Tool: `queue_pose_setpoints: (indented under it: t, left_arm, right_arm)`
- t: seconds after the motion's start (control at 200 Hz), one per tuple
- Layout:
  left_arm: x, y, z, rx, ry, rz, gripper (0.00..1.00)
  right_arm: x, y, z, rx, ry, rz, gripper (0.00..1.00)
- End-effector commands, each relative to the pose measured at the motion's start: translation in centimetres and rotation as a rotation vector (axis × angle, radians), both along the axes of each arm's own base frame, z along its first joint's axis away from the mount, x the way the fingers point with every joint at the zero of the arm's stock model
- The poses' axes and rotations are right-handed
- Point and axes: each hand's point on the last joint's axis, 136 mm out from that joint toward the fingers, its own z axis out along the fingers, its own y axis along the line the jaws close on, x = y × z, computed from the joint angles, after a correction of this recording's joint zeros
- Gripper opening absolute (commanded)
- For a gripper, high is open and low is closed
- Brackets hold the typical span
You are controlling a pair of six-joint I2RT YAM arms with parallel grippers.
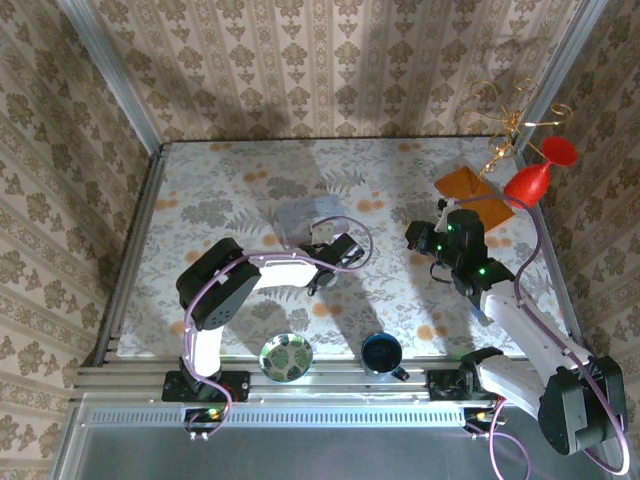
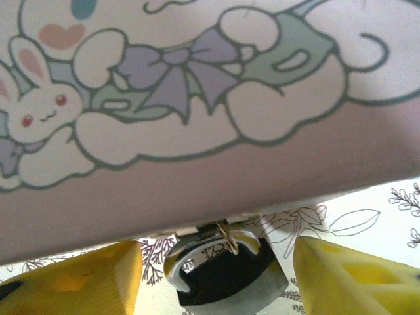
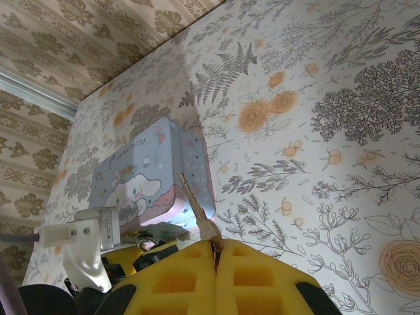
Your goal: Unlock the padlock with the key
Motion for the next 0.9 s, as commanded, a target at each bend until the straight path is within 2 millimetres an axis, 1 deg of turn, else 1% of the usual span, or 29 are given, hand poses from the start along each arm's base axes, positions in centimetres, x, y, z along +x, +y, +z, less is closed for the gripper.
queue_pose_setpoints:
  t: [0.0, 0.105, 0.16, 0.235, 0.3, 0.395, 0.515, 0.72, 0.895]
  left_arm:
    - [0.0, 1.0, 0.6, -0.011, 0.005, 0.040, 0.61]
    - [0.3, 1.0, 0.3, -0.019, 0.014, 0.041, 0.58]
    - [0.4, 0.6, 0.2, -0.027, 0.019, 0.034, 0.55]
    - [0.5, 0.0, 0.3, -0.045, 0.021, 0.025, 0.54]
    - [0.6, -0.2, 0.4, -0.051, 0.020, 0.022, 0.56]
    - [0.7, -0.6, 0.4, -0.054, 0.022, 0.011, 0.64]
    - [1.0, -1.0, 0.4, -0.062, 0.019, 0.011, 0.65]
    - [1.4, -0.8, 0.9, -0.074, -0.005, 0.050, 0.57]
    - [1.5, -0.7, 0.9, -0.079, -0.003, 0.069, 0.54]
  right_arm:
    - [0.1, 0.1, -0.1, 0.016, -0.002, 0.005, 0.00]
    - [0.3, 0.1, -0.4, 0.017, 0.005, 0.005, 0.00]
    - [0.4, 0.2, -0.4, 0.018, 0.008, 0.006, 0.00]
    - [0.4, 0.2, -0.6, 0.019, 0.013, 0.008, 0.00]
    - [0.3, 0.2, -0.6, 0.018, 0.016, 0.009, 0.00]
    - [0.3, 0.3, -0.6, 0.019, 0.015, 0.009, 0.00]
    - [0.3, 0.2, -0.7, 0.019, 0.018, 0.007, 0.00]
    - [0.2, 0.2, -0.9, 0.019, 0.024, 0.008, 0.00]
    - [0.3, 0.2, -0.8, 0.021, 0.023, 0.008, 0.00]
